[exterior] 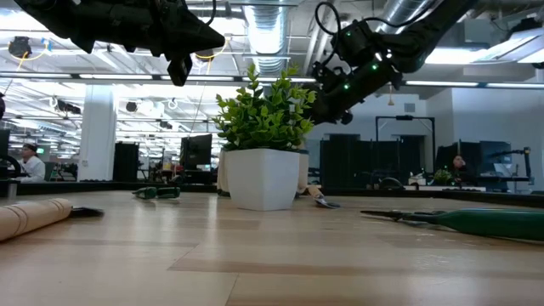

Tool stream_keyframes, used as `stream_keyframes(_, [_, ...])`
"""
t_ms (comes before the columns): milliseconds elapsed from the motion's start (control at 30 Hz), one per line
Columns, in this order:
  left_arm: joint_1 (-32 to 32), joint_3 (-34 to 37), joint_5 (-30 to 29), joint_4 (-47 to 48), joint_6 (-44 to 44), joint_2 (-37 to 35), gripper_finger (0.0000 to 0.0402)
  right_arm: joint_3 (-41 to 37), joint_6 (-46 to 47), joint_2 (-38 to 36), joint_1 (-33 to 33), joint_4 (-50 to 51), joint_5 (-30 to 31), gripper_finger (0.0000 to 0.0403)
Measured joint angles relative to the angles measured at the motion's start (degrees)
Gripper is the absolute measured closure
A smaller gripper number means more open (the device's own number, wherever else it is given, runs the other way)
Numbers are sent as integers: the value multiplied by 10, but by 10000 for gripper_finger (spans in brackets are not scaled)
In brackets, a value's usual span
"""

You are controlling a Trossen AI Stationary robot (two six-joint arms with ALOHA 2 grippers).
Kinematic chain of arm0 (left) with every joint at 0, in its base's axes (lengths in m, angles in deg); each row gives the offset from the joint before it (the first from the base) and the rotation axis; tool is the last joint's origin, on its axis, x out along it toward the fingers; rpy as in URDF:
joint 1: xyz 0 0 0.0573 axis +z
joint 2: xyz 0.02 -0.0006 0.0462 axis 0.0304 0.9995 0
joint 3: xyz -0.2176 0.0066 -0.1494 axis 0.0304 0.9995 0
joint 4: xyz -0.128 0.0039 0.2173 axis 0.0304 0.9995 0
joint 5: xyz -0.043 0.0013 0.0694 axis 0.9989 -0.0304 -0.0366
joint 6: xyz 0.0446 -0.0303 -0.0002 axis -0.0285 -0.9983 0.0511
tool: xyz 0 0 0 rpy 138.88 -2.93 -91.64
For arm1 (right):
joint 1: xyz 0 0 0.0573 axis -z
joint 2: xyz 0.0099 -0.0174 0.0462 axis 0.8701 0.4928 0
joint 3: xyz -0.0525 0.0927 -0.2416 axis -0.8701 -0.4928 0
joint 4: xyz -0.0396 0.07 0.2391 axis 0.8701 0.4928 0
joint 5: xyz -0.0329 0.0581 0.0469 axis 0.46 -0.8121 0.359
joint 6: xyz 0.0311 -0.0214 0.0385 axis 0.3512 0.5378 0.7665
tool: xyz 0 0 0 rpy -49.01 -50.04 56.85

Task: Pick & Place Garden tools in Gardening bag
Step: Put the brown hand rake into the brown gardening bag, then move the brown gardening bag to the top right of the table

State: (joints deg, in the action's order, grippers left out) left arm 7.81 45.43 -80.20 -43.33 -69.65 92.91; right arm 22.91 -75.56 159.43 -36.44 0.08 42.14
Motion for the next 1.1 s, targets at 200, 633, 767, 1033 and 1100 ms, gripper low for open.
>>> stream_keyframes(200, [0,0,-3,0,0,0,400,48,-16,-3,0,34,0,196])
stream_keyframes(633, [0,0,-20,0,0,0,400,146,-30,-3,-1,172,-37,178])
stream_keyframes(767, [3,0,-39,0,5,0,400,187,-34,-3,-4,210,-49,178])
stream_keyframes(1033, [21,0,-57,0,7,0,400,275,-57,-3,-12,333,-50,181])
stream_keyframes(1100, [27,0,-88,0,11,0,400,298,-52,-3,-12,387,-60,194])
